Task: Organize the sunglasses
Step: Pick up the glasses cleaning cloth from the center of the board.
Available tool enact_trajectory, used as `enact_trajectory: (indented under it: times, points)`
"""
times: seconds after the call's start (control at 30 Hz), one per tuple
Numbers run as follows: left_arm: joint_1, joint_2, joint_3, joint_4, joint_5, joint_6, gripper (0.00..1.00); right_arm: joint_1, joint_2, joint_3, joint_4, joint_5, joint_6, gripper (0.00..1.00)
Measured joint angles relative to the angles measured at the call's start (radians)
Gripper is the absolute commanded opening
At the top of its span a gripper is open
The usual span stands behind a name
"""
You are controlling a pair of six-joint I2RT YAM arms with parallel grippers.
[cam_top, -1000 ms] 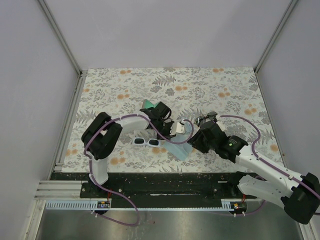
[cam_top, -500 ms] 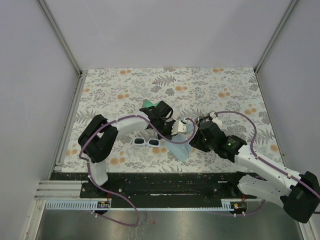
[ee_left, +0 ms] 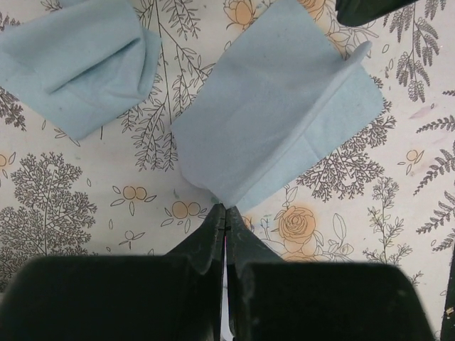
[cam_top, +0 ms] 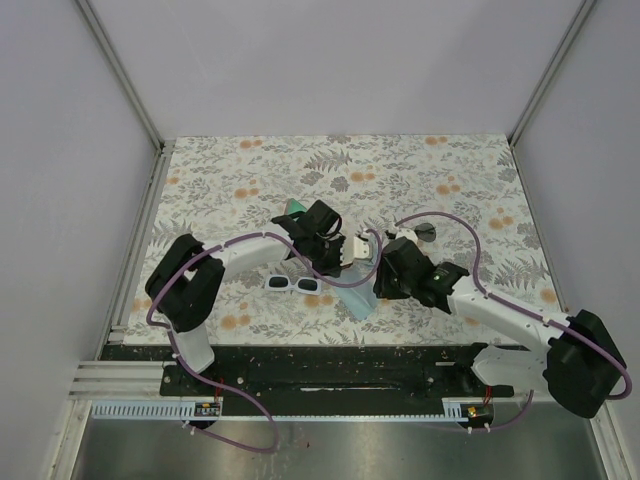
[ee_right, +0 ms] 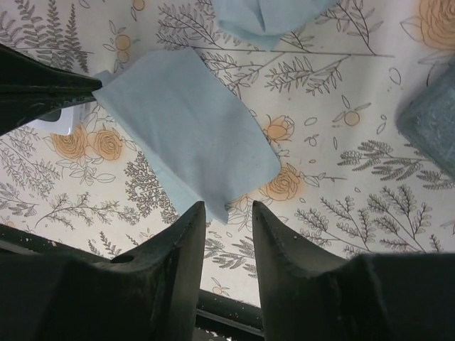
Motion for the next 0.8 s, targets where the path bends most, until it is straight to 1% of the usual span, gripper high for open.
enact_trajectory:
  times: [0.13, 0.33, 0.47, 0.63, 0.8]
  points:
    - [0.0, 0.0, -0.003, 0.003, -0.023, -0.004, 0.0, 0.009, 0.002, -0.015, 0.082, -0.003, -0.066, 0.43]
    - [0.0, 0.0, -0.003, 0.012, -0.035, -0.005, 0.0, 0.02, -0.042, -0.093, 0.216, -0.02, -0.147, 0.43]
    - [0.002, 0.0, -0.003, 0.016, -0.029, -0.006, 0.0, 0.032, -0.074, -0.132, 0.256, -0.027, -0.172, 0.42]
    - [0.008, 0.0, -0.003, 0.016, -0.021, -0.007, 0.0, 0.058, -0.081, -0.138, 0.287, -0.024, -0.183, 0.42]
    - [0.027, 0.0, -0.003, 0.018, 0.006, -0.011, 0.0, 0.127, -0.053, -0.138, 0.31, 0.01, -0.184, 0.41]
